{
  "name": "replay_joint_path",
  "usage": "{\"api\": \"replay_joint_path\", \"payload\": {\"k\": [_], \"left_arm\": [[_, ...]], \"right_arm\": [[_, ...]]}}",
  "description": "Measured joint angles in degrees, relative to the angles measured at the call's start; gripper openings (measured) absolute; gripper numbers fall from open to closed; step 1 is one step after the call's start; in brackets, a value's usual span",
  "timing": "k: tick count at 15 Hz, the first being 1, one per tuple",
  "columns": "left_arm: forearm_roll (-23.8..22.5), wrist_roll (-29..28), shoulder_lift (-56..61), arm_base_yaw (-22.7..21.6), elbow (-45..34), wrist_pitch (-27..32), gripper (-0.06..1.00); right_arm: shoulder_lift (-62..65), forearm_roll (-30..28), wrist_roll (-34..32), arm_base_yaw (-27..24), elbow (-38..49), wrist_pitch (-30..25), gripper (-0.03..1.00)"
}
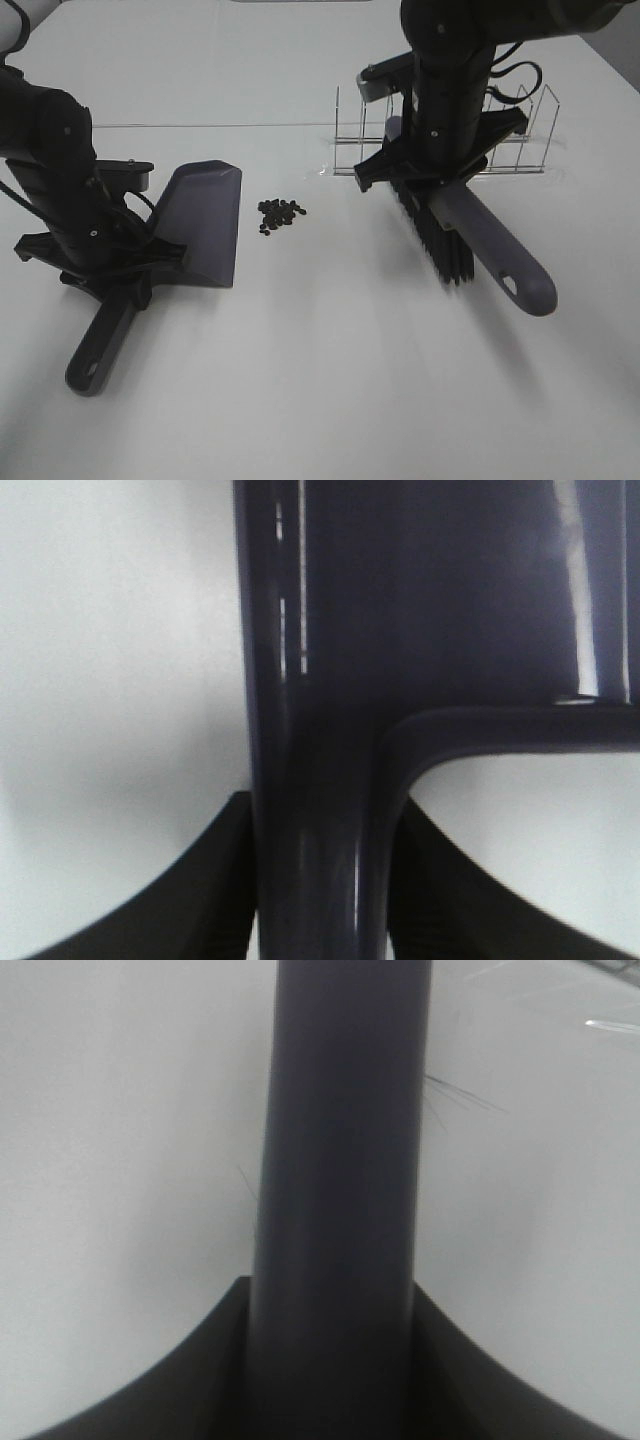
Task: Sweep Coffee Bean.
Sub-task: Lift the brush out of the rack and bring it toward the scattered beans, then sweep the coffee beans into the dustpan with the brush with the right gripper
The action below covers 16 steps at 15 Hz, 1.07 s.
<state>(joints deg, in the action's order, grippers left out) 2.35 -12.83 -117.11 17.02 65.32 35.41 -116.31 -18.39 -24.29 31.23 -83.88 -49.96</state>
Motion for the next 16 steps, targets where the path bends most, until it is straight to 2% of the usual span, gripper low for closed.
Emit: {"api": "replay_joint_path", "payload": {"k": [3,5,10,12,16], "left_arm": [[0.0,0.23,-0.17,0.0,0.0,0.0,0.36],[0.06,0.46,-0.23,0.0,0.23,0.0,0.36],[0.17,0.63,-0.23,0.0,0.29,0.0,0.36],[0.17,0.63,-0.23,0.0,0.29,0.06,0.36],[0.17,0.63,-0.23,0.0,0.29,0.11,0.36]], "right_arm": [[-3.95,-0.29,0.06,0.0,-0.97,0.74,0.35],[-6.59,0.17,2.23,0.69,-4.64,0.63,0.35],[-16.79,2.06,9.34,6.65,-21.43,-9.17,0.35],[-21.08,6.42,12.78,8.31,-29.68,-11.97,0.35],[-26.41,21.72,18.22,9.05,-41.14,-12.95,0.35]]}}
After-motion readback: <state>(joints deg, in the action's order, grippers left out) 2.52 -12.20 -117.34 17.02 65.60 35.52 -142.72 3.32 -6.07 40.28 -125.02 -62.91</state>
